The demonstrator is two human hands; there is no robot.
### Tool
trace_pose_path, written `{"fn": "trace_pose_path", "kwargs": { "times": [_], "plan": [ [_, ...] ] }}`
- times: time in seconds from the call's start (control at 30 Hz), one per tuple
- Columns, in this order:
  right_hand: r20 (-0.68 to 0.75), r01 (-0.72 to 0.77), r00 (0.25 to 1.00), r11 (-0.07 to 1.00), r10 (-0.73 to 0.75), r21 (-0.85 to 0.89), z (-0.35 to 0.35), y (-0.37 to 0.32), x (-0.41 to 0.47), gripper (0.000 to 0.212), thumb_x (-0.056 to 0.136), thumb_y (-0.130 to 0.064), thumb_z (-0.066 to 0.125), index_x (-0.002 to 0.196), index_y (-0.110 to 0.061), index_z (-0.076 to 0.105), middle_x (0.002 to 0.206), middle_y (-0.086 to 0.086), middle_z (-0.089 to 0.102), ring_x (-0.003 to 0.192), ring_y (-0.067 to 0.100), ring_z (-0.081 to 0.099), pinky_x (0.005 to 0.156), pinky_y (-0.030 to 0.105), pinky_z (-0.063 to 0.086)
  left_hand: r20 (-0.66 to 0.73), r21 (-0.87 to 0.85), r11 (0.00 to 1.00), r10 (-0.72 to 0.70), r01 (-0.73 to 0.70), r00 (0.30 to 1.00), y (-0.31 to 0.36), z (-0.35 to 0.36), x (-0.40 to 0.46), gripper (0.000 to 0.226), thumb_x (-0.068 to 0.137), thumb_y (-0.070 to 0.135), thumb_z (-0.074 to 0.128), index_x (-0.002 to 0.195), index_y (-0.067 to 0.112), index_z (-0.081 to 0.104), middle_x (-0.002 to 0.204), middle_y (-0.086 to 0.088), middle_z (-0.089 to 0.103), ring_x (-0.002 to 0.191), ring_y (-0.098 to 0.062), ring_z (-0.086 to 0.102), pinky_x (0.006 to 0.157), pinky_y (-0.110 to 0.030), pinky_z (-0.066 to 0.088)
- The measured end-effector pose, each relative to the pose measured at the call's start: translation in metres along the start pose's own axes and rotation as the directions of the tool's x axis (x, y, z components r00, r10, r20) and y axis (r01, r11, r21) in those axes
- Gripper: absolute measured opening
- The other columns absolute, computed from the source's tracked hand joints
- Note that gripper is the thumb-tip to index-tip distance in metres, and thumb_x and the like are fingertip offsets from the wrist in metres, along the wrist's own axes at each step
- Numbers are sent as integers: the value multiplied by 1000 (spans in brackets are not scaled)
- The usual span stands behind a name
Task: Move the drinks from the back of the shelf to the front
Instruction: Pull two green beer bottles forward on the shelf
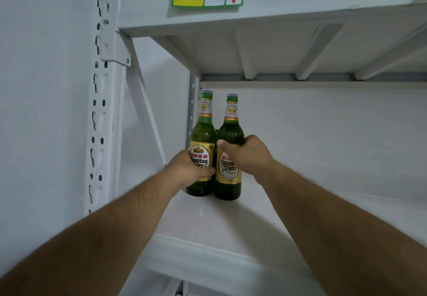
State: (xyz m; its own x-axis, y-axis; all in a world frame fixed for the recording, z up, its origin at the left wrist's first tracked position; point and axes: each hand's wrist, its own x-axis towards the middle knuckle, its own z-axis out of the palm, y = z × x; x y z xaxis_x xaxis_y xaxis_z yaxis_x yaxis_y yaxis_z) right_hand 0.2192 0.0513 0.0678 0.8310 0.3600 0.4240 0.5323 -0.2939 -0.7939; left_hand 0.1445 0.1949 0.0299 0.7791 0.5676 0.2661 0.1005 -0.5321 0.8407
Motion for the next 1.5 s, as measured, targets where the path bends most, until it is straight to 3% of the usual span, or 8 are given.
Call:
{"fn": "trace_pose_path", "kwargs": {
  "times": [0.13, 0.27, 0.43, 0.73, 0.93, 1.1, 1.33, 1.5],
  "plan": [
    [-10, -23, 1000, 999, 24, 37, 3, 1, 3, 43, 81, -52, 75, 110, -23, 62, 103, -1, 68, 101, 24, 67, 79, 35, 54, 1, -23, 1000, -5, 5, 1000, -4, 1, 5, 62, 76, 30, 93, 131, 21, 65, 119, -3, 73, 112, -26, 69, 103, -47, 55],
    [-57, -31, 998, 997, 35, 64, 6, 5, 5, 36, 79, -51, 77, 98, -26, 58, 95, -3, 66, 95, 22, 67, 77, 34, 56, -10, -43, 999, -15, 15, 1000, -10, 2, 8, 61, 75, 31, 93, 128, 21, 63, 119, -3, 72, 111, -26, 68, 89, -40, 58],
    [-107, -29, 994, 997, 37, 72, 10, 8, 6, 41, 78, -53, 76, 99, -24, 56, 97, -1, 67, 93, 22, 67, 81, 38, 58, -34, -80, 997, -22, 19, 999, -11, 2, 8, 60, 70, 29, 96, 119, 23, 62, 115, -2, 73, 107, -24, 70, 96, -44, 59],
    [-198, -58, 977, 990, 82, 126, -5, 10, 2, 53, 73, -57, 77, 106, -20, 60, 97, 1, 70, 86, 24, 69, 77, 42, 60, -2, -109, 994, 27, -27, 1000, -6, 1, -2, 63, 70, 30, 96, 122, 23, 63, 114, 0, 73, 109, -24, 70, 101, -50, 57],
    [-263, -11, 963, 987, 53, 162, -47, 5, -16, 49, 74, -55, 79, 104, -19, 63, 93, 1, 71, 82, 20, 71, 72, 36, 60, 98, -159, 983, 111, -95, 989, 10, 14, -16, 59, 71, 28, 95, 123, 24, 66, 114, 3, 75, 109, -22, 70, 103, -49, 56],
    [-307, 10, 951, 984, 46, 179, -91, 9, -39, 45, 74, -52, 80, 100, -18, 65, 93, 3, 73, 82, 21, 72, 78, 42, 61, 127, -208, 973, 132, -104, 983, 28, 33, -35, 67, 64, 34, 99, 122, 28, 66, 114, 4, 76, 110, -21, 71, 102, -50, 56],
    [-362, 17, 931, 983, 51, 183, -165, 29, -86, 41, 73, -49, 81, 95, -18, 66, 89, 2, 74, 80, 21, 73, 78, 44, 61, 195, -276, 955, 167, -109, 966, 71, 76, -85, 52, 70, 26, 95, 112, 27, 65, 110, 3, 74, 107, -19, 69, 94, -40, 55],
    [-396, 11, 916, 984, 61, 177, -228, 41, -123, 37, 75, -47, 81, 93, -18, 65, 89, 3, 74, 79, 21, 73, 77, 42, 61, 238, -275, 956, 173, -104, 956, 108, 119, -128, 59, 68, 28, 97, 117, 22, 65, 113, 0, 75, 107, -22, 70, 100, -47, 58]
  ]
}}
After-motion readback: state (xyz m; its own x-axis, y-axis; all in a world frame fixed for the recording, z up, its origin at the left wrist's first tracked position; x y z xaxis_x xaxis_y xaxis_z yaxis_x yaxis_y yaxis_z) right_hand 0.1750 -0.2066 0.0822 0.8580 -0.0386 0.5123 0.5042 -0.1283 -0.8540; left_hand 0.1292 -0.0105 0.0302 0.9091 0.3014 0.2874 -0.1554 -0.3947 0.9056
